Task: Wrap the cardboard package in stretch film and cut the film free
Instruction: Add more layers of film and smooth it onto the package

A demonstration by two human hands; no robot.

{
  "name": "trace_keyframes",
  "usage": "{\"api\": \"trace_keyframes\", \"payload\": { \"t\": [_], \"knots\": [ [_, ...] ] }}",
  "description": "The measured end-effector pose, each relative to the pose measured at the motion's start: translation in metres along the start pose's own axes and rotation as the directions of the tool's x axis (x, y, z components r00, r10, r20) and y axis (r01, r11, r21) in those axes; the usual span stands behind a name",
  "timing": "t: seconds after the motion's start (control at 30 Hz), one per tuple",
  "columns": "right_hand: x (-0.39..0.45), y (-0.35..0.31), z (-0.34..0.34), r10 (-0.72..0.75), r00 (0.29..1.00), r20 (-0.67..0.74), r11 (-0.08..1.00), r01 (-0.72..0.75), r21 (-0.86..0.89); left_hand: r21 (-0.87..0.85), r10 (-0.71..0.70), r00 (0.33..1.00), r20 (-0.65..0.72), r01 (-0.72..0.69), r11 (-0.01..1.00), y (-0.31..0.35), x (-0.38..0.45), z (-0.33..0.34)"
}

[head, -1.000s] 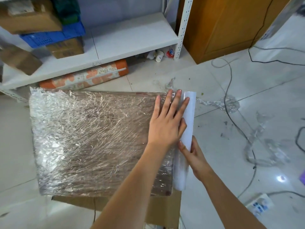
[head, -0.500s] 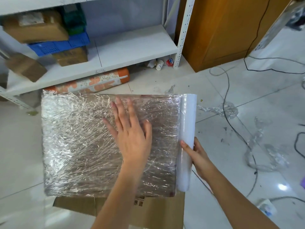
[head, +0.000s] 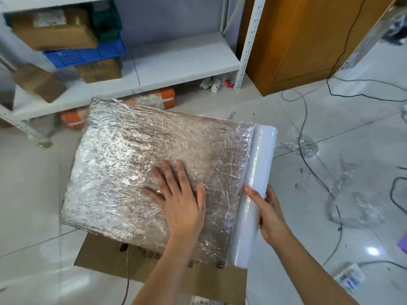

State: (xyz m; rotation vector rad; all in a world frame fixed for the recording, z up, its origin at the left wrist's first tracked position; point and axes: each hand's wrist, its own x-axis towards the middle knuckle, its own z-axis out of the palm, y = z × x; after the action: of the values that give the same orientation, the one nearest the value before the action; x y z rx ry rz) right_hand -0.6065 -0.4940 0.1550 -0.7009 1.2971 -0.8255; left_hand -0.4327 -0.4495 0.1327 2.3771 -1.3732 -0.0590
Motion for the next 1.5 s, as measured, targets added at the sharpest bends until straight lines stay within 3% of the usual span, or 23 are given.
{"api": "trace_keyframes", "payload": {
  "t": [0.17,0.43,0.77,0.9,1.03,1.1,1.2,1.33,1.5],
  "knots": [
    [-0.012,-0.014,0.004,-0.029,0.997,-0.068,0.999,0.03,0.012,-0.038,0.017,1.0,-0.012,-0.018,0.999,0.008,0.004,-0.005],
    [-0.033,-0.08,0.007,-0.17,0.982,-0.076,0.975,0.157,-0.155,-0.245,-0.075,0.996,-0.058,0.058,0.968,0.04,0.005,-0.033],
    [-0.076,-0.126,0.018,-0.302,0.947,-0.109,0.912,0.254,-0.323,-0.464,-0.14,0.99,-0.014,0.117,0.878,0.057,0.003,-0.062],
    [-0.085,-0.122,0.032,-0.334,0.934,-0.128,0.89,0.268,-0.369,-0.485,-0.132,0.99,0.047,0.138,0.863,0.046,0.007,-0.074],
    [-0.086,-0.118,0.05,-0.346,0.929,-0.131,0.861,0.258,-0.438,-0.355,-0.132,0.981,0.145,0.176,0.918,0.037,0.013,-0.099],
    [-0.089,-0.119,0.061,-0.342,0.93,-0.133,0.837,0.238,-0.492,-0.371,-0.089,0.979,0.182,0.152,0.916,0.041,0.013,-0.116],
    [-0.095,-0.122,0.078,-0.351,0.931,-0.096,0.817,0.255,-0.517,-0.427,0.043,0.979,0.201,0.048,0.903,0.051,0.011,-0.134],
    [-0.098,-0.126,0.089,-0.315,0.948,-0.038,0.814,0.249,-0.524,-0.434,0.018,0.971,0.238,0.089,0.897,0.049,0.014,-0.14],
    [-0.105,-0.133,0.093,-0.184,0.974,0.134,0.814,0.227,-0.535,-0.448,-0.003,0.978,0.211,0.099,0.889,0.035,0.016,-0.143]
  ]
}}
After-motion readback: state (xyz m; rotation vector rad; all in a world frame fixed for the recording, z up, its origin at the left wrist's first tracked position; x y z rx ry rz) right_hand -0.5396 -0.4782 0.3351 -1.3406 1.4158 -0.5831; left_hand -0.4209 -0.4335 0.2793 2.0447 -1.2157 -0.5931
